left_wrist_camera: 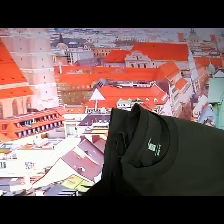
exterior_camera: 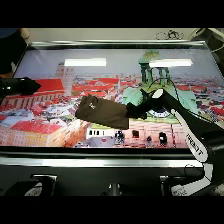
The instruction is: Fold the shirts.
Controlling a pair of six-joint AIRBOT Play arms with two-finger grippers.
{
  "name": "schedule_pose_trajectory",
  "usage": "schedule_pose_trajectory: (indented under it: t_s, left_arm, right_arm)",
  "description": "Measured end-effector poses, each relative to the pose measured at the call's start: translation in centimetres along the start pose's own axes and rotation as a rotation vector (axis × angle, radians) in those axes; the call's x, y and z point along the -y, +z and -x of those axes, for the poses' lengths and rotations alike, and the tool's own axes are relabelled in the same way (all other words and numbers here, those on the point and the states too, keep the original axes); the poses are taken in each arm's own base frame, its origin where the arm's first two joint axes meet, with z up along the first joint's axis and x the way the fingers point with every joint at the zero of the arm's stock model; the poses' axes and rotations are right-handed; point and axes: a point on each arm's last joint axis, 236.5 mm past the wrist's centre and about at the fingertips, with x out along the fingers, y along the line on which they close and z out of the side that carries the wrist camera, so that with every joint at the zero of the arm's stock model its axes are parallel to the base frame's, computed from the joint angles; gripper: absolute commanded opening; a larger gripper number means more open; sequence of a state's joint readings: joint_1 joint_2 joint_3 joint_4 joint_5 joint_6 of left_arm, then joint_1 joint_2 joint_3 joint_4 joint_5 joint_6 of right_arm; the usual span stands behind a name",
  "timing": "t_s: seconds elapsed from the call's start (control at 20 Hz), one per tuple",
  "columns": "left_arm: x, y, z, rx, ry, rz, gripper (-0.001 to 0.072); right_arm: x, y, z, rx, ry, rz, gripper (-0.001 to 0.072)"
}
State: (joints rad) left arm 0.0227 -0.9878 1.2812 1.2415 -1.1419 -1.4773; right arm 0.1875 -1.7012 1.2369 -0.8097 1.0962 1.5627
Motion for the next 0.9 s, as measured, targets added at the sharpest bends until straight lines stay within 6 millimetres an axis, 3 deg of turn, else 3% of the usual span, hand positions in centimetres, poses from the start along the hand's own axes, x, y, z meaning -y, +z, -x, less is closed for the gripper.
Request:
schedule_pose_trajectory:
  t_s: [0.1,0.2,0.35,0.45,0.6,0.7,0.8,0.9]
  left_arm:
    - [0.0,0.0,0.0,-0.002,0.001,0.000,0.0027]
    - [-0.1,-0.1,-0.1,-0.004,0.003,0.000,0.0027]
    - [-0.1,-0.1,-0.1,-0.005,0.004,0.007,0.0027]
    - [-0.1,-0.1,-0.1,-0.006,0.004,0.011,0.0027]
    - [-0.2,-0.2,-0.4,-0.013,0.004,0.016,0.0027]
    - [-0.3,-0.2,-0.5,-0.015,0.005,0.017,0.0027]
    - [-0.3,-0.2,-0.5,-0.017,0.005,0.017,0.0028]
    - [-0.3,-0.2,-0.5,-0.017,0.005,0.017,0.0027]
  right_arm:
    - [-1.1,3.2,2.8,0.081,0.029,0.049,0.0019]
    - [-0.8,6.8,7.2,0.176,0.046,0.046,0.0018]
    - [3.3,11.9,16.6,0.363,0.058,-0.061,0.0018]
    - [8.0,12.6,22.7,0.447,0.044,-0.166,0.0018]
    - [16.4,10.3,30.4,0.523,-0.039,-0.341,0.0018]
    - [21.8,6.5,33.5,0.511,-0.131,-0.462,0.0018]
    - [26.7,1.5,34.9,0.457,-0.237,-0.598,0.0018]
    - [30.1,-3.7,34.5,0.391,-0.314,-0.724,0.0019]
